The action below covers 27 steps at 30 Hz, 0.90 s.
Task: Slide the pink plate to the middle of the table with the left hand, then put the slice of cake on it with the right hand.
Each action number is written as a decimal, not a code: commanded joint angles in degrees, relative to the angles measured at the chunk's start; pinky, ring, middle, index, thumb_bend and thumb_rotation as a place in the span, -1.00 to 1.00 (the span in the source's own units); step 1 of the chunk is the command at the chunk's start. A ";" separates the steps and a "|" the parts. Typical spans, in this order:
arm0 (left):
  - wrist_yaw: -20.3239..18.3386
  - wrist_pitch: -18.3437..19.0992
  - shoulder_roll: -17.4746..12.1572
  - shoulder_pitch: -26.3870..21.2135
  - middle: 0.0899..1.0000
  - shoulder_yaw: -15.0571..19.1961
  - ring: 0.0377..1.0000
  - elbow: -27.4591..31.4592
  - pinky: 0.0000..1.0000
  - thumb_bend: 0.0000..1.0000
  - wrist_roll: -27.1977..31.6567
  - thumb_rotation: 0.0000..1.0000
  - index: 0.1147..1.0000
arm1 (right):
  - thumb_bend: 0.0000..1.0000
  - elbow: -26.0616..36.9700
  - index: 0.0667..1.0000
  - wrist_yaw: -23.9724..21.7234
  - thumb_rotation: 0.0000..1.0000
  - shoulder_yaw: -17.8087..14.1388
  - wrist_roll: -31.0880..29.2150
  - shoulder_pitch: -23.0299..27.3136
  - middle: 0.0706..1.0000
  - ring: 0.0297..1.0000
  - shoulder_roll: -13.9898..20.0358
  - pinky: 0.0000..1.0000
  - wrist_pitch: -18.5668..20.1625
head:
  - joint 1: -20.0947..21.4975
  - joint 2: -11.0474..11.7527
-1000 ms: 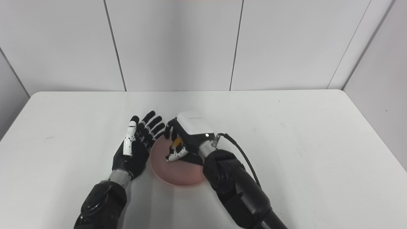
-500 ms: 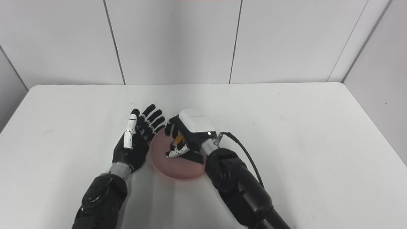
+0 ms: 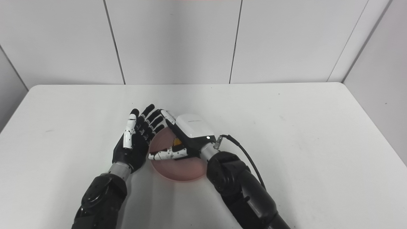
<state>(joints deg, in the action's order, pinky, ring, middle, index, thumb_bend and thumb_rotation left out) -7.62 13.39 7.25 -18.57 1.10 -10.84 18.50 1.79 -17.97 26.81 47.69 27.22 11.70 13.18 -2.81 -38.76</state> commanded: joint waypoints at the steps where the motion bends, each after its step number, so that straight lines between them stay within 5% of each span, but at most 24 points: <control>1: -0.15 1.52 -0.06 0.15 0.84 -0.39 0.90 0.23 0.92 -0.03 -0.25 1.00 0.78 | 0.95 2.92 1.00 0.21 1.00 -0.40 0.21 2.17 1.00 0.96 -0.06 0.62 -1.50 | -0.10 0.08; 10: -0.02 0.74 0.18 -0.30 0.83 0.01 0.88 -0.26 0.88 -0.02 -0.24 1.00 0.75 | 0.91 8.50 1.00 0.24 0.97 -1.43 0.86 1.93 1.00 0.93 -0.24 0.56 -1.33 | -0.13 0.33; 17: 0.66 -0.11 0.28 0.35 0.72 0.22 0.77 1.59 0.77 -0.01 -0.94 1.00 0.67 | 0.76 14.32 1.00 1.10 1.00 -5.62 -4.04 0.88 1.00 0.86 -0.07 0.52 -3.01 | -0.33 0.44; 22: 2.55 -1.42 -0.86 3.40 0.77 -1.15 0.80 6.34 0.83 0.04 -5.52 1.00 0.74 | 0.67 19.70 0.92 5.80 1.00 -15.39 -14.01 -3.80 0.79 0.59 -3.13 0.27 -1.03 | -0.30 0.77; 27: 2.67 -3.82 -2.05 6.67 0.90 -1.84 0.93 10.56 0.95 0.06 -8.73 1.00 0.90 | 0.54 18.68 0.98 5.97 1.00 -22.95 -25.68 -9.08 0.92 0.85 -4.09 0.70 0.24 | 0.02 0.80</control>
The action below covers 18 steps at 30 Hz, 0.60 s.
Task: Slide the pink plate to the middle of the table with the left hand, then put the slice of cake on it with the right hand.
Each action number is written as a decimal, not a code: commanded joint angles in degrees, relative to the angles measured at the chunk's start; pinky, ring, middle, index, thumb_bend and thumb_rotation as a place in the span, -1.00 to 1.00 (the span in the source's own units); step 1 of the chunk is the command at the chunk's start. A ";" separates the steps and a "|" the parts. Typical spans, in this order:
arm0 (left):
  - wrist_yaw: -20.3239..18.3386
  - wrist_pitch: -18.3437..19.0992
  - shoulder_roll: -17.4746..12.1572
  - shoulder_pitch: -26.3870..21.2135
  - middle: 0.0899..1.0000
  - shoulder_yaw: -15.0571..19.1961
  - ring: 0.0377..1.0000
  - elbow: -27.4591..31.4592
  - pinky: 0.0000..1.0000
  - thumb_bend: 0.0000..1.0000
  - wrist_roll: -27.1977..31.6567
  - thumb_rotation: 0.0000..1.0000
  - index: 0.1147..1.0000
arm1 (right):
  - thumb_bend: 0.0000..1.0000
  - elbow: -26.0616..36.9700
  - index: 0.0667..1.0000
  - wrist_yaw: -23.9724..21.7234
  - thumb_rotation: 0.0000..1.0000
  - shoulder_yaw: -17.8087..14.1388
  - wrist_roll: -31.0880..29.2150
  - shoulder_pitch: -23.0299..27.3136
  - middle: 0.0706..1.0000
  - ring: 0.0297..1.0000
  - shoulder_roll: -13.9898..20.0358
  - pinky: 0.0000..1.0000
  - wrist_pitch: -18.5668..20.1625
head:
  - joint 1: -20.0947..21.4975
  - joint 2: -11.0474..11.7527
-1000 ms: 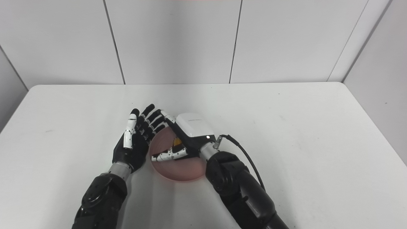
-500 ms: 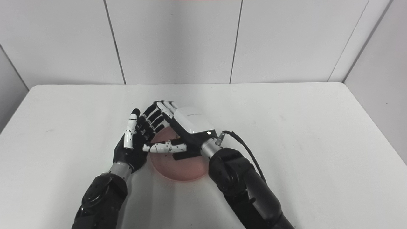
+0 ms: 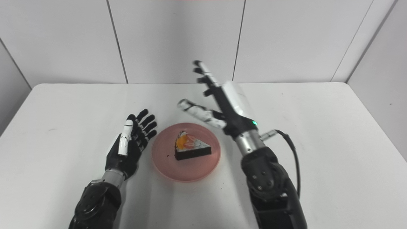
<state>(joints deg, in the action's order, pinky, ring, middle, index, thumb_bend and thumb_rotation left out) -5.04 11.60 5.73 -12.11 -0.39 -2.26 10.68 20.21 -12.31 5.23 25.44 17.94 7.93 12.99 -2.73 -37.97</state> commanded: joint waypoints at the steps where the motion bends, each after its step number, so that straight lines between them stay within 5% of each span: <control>1: -0.06 -2.88 -0.90 1.05 0.96 -0.60 0.98 2.98 0.98 0.06 -1.58 1.00 0.97 | 0.48 -0.06 0.99 0.16 1.00 -2.75 -6.35 -1.08 0.98 0.96 -0.61 0.90 0.97 | 0.00 -0.04; 10: 0.30 -8.19 -3.75 7.62 1.00 -3.35 0.99 7.31 1.00 0.12 -7.74 1.00 1.00 | 0.06 -4.79 1.00 4.48 1.00 -4.97 -15.19 -9.65 1.00 1.00 -2.42 1.00 -7.67 | 1.69 -0.37; 18: 0.63 -11.17 -3.57 10.03 1.00 -4.13 1.00 6.01 1.00 0.10 -8.69 1.00 1.00 | -0.29 -8.47 1.00 9.23 1.00 -4.05 -14.38 -13.48 1.00 1.00 -4.33 1.00 -13.17 | 1.69 -0.53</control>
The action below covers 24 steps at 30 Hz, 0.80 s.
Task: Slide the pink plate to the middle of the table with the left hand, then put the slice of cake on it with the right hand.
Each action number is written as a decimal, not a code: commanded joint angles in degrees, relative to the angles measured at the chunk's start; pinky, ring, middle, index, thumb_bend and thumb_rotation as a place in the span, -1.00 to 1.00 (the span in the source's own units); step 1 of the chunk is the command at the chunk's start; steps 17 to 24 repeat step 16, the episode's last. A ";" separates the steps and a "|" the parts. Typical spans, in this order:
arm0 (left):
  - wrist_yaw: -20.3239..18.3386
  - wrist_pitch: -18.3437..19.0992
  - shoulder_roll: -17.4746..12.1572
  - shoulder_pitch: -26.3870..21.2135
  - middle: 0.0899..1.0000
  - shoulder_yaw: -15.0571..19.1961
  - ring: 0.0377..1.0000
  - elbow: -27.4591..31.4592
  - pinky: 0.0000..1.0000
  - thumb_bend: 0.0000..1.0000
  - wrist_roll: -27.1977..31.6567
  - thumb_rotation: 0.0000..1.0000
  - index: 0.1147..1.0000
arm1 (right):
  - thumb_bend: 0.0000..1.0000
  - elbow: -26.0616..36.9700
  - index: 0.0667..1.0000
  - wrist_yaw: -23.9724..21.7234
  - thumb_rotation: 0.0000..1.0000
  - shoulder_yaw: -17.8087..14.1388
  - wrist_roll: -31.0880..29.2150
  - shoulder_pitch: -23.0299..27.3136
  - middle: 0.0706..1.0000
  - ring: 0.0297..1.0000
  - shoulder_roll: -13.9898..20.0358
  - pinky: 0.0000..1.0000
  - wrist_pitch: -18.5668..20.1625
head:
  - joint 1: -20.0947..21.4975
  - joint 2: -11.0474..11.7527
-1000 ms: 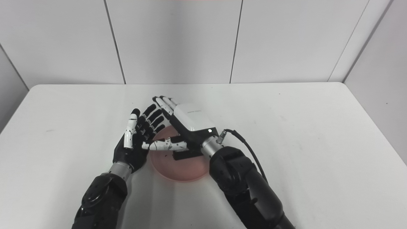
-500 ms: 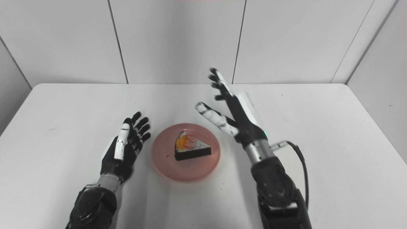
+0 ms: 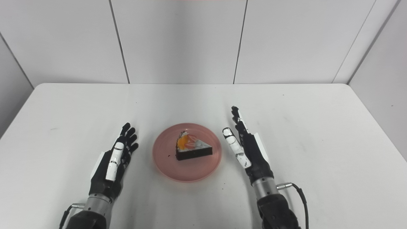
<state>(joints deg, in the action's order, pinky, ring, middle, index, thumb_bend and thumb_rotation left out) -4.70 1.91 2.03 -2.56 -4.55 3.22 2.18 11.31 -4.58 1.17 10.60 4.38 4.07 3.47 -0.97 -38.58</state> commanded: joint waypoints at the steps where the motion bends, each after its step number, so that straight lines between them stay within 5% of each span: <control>1: 0.18 -0.94 0.34 0.79 1.00 0.20 1.00 0.46 1.00 0.10 0.52 1.00 1.00 | -0.31 -0.38 1.00 1.89 1.00 0.01 0.27 -0.34 1.00 1.00 -0.53 1.00 -4.08 | 0.05 0.14; 13: -0.65 -1.19 0.00 1.88 1.00 0.01 1.00 -2.07 1.00 0.11 1.32 1.00 1.00 | -0.39 -6.42 1.00 1.27 1.00 -0.54 -8.07 -1.03 1.00 1.00 -1.20 1.00 -6.31 | -0.15 -0.06; 24: -0.97 -1.40 -0.20 1.87 1.00 0.07 1.00 -2.23 1.00 0.11 1.73 1.00 1.00 | -0.40 -7.27 1.00 1.30 1.00 -0.48 -8.83 -1.21 1.00 1.00 -1.11 1.00 -6.94 | -0.21 -0.16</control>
